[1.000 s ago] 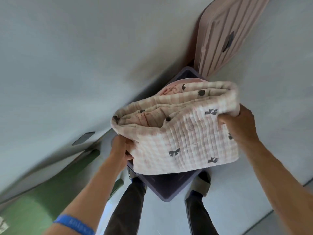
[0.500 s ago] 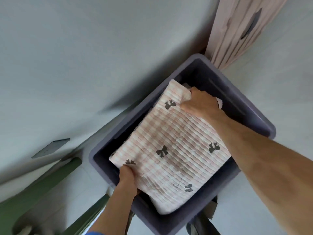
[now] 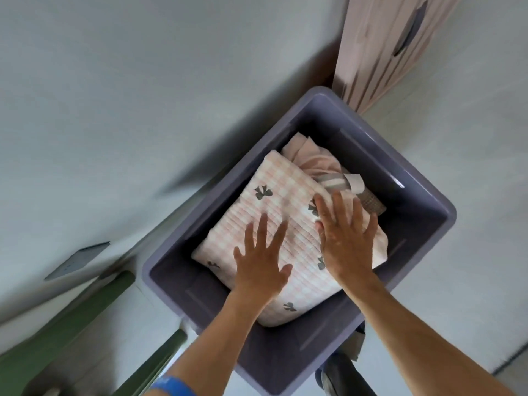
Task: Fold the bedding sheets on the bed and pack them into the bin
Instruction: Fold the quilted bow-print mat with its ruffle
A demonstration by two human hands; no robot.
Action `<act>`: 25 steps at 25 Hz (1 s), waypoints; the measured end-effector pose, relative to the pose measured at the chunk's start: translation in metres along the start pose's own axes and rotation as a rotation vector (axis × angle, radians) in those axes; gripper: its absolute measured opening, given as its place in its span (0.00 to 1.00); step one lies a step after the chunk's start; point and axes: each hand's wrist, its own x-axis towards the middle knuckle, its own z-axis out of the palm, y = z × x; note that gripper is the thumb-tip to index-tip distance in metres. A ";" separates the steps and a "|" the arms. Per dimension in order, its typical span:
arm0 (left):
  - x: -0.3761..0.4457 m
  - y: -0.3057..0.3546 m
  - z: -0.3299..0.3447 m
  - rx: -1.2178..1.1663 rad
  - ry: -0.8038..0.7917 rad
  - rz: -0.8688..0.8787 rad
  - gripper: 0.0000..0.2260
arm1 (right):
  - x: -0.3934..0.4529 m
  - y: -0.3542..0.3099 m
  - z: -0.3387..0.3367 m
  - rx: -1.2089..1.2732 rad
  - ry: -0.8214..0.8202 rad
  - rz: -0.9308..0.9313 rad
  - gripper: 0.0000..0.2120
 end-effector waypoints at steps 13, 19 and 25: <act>-0.003 -0.023 0.070 -1.105 -0.042 -0.763 0.55 | 0.069 0.058 -0.039 0.688 -0.723 0.335 0.65; 0.016 -0.047 0.050 -1.145 -0.204 -0.781 0.45 | -0.014 -0.004 -0.041 0.312 -0.501 0.018 0.51; 0.004 0.014 0.066 -1.078 -0.366 -0.720 0.47 | 0.017 0.042 -0.018 0.493 -0.645 0.060 0.49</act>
